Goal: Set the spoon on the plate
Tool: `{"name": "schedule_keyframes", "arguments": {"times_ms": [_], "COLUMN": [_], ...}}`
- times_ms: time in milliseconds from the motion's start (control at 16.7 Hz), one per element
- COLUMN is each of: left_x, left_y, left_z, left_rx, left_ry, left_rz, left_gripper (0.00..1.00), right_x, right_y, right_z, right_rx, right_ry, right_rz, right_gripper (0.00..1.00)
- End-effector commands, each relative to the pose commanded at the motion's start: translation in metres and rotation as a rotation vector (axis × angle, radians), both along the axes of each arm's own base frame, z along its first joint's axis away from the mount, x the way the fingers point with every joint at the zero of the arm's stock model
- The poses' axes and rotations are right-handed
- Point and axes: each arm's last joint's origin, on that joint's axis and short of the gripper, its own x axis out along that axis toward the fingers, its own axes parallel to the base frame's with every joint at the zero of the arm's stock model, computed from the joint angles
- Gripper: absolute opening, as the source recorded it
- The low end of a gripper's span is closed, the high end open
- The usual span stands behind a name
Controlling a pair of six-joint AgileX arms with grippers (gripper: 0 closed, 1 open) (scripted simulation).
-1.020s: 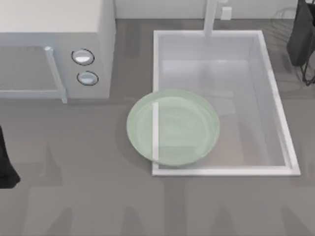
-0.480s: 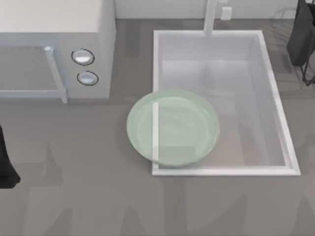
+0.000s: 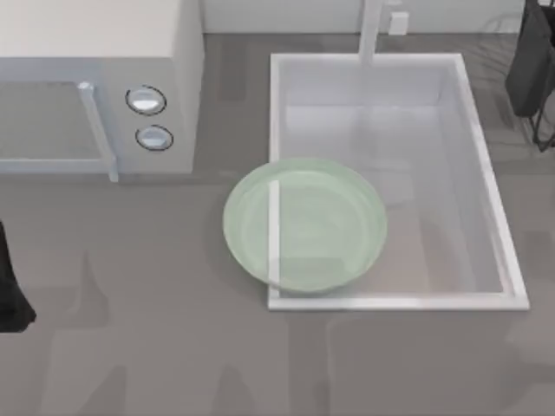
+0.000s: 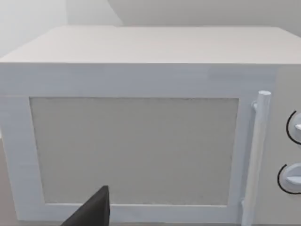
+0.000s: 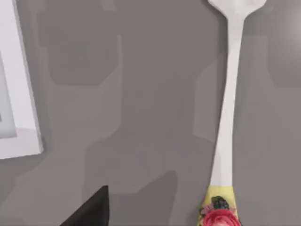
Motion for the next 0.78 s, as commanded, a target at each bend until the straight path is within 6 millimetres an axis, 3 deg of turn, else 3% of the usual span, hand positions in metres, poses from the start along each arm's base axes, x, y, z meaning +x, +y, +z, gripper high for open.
{"name": "schedule_keyframes", "arguments": {"times_ms": [360,780], "left_x": [0.0,0.0], "left_y": [0.0,0.0], "left_z": [0.0,0.0], "left_rx": [0.0,0.0], "left_ry": [0.0,0.0], "left_rz": [0.0,0.0], "left_gripper": [1.0,1.0], "right_x": [0.047,0.051], "right_y": [-0.017,-0.017], "right_z": [-0.018,-0.02], "right_rx": [0.041,0.044], "right_ry": [0.268,0.287], "right_rz": [-0.04,-0.039], "right_gripper": [1.0,1.0]}}
